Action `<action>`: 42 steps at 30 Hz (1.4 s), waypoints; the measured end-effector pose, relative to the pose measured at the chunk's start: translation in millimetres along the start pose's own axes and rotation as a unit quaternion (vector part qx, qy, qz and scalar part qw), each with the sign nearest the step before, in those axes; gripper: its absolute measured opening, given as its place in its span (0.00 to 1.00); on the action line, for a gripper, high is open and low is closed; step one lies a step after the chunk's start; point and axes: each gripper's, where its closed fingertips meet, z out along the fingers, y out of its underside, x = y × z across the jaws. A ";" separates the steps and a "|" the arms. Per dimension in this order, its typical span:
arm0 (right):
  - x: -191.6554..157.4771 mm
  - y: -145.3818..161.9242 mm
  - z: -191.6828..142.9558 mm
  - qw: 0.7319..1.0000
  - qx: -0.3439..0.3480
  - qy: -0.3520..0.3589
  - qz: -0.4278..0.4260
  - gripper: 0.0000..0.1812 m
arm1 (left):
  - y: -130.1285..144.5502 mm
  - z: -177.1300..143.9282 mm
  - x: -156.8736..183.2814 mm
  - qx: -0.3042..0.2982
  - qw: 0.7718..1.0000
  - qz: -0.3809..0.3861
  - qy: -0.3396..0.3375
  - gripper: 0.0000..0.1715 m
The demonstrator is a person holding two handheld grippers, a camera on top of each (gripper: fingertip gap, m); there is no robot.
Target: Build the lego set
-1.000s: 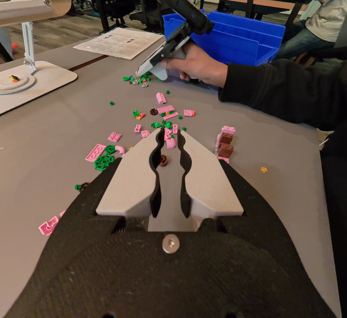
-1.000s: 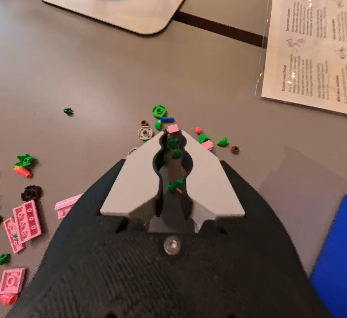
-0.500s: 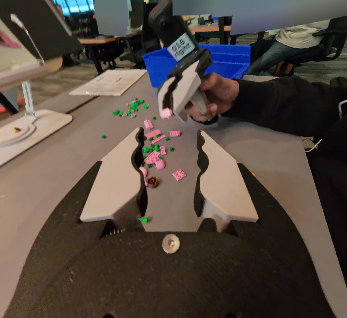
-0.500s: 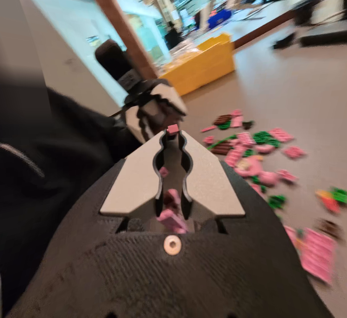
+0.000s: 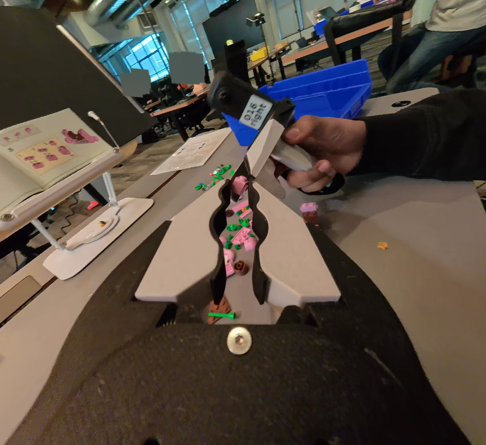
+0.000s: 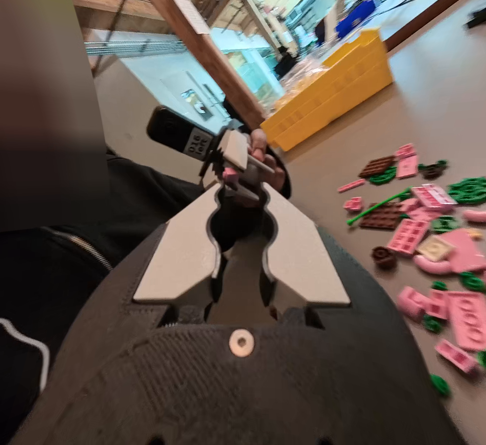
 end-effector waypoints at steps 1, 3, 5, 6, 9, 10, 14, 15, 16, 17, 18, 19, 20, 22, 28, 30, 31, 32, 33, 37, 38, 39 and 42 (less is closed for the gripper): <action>3.8 -4.0 -2.9 0.999 0.010 0.024 -0.018 0.15 | 2.5 0.3 -3.1 -0.006 1.000 -0.005 -0.005 0.06; 5.5 -12.6 -7.6 0.996 0.032 0.060 -0.055 0.17 | 8.3 1.9 -5.4 -0.020 1.000 -0.016 -0.006 0.06; 5.5 -14.1 -7.5 0.992 0.033 0.088 -0.083 0.17 | 14.0 3.6 -7.8 -0.036 0.999 -0.015 -0.013 0.06; 7.4 -12.3 -5.9 0.990 0.026 0.105 -0.093 0.16 | 16.9 4.5 -9.0 -0.045 0.999 -0.010 -0.019 0.06; 17.4 -2.0 0.9 0.983 -0.006 0.149 -0.105 0.12 | 28.5 9.2 -9.0 -0.076 0.997 -0.005 -0.023 0.06; 20.5 1.4 2.8 0.982 -0.015 0.158 -0.105 0.10 | 31.7 10.3 -9.6 -0.085 0.996 -0.005 -0.025 0.06; 23.3 1.6 2.0 0.983 -0.014 0.160 -0.091 0.00 | 33.9 9.9 -13.1 -0.091 0.995 -0.006 -0.035 0.06; 23.8 1.4 0.8 0.983 -0.013 0.160 -0.087 0.00 | 34.2 9.9 -13.2 -0.092 0.995 -0.006 -0.035 0.06; 25.2 1.1 -0.5 0.983 -0.011 0.163 -0.084 0.00 | 34.4 10.0 -12.8 -0.093 0.995 -0.004 -0.034 0.06; 26.3 1.0 -1.5 0.983 -0.010 0.166 -0.084 0.00 | 34.8 10.4 -11.9 -0.094 0.995 -0.003 -0.032 0.06; 25.3 0.8 -1.5 0.983 -0.010 0.163 -0.085 0.00 | 35.7 11.0 -11.1 -0.097 0.995 -0.001 -0.032 0.06; 22.5 -0.1 -0.7 0.984 -0.007 0.157 -0.089 0.00 | 37.5 11.4 -11.1 -0.103 0.994 0.001 -0.033 0.06; 20.5 -1.7 -0.2 0.984 -0.002 0.154 -0.092 0.00 | 38.9 11.8 -10.9 -0.107 0.994 0.004 -0.033 0.06; 22.3 -2.7 -0.1 0.983 0.001 0.161 -0.090 0.05 | 39.5 11.9 -10.7 -0.110 0.993 0.011 -0.036 0.06; 24.1 1.4 1.9 0.986 -0.002 0.154 -0.060 0.03 | 35.8 10.6 -10.3 -0.113 0.990 0.062 -0.057 0.06; 22.9 1.3 1.5 0.986 -0.005 0.155 -0.059 0.03 | 34.9 10.5 -10.2 -0.114 0.988 0.084 -0.067 0.06; 23.1 1.7 1.5 0.986 -0.006 0.156 -0.059 0.03 | 35.3 10.5 -10.2 -0.117 0.986 0.093 -0.071 0.06; 23.9 2.2 1.4 0.985 -0.006 0.160 -0.059 0.03 | 36.0 10.8 -9.8 -0.121 0.985 0.101 -0.073 0.06; 24.8 2.7 1.4 0.985 -0.007 0.163 -0.058 0.05 | 36.2 11.3 -8.4 -0.122 0.984 0.107 -0.072 0.06; 25.3 3.8 3.1 0.984 -0.009 0.170 -0.058 0.05 | 36.3 11.2 -8.9 -0.131 0.980 0.126 -0.084 0.06; 25.6 4.0 3.0 0.983 -0.011 0.175 -0.060 0.05 | 37.0 11.2 -9.2 -0.133 0.979 0.127 -0.085 0.06; 25.7 4.1 2.9 0.981 -0.014 0.181 -0.063 0.05 | 37.2 11.2 -9.4 -0.133 0.979 0.126 -0.085 0.06; 22.7 0.6 2.2 0.977 -0.013 0.195 -0.084 0.03 | 31.1 10.3 -8.8 -0.110 0.986 0.098 -0.078 0.07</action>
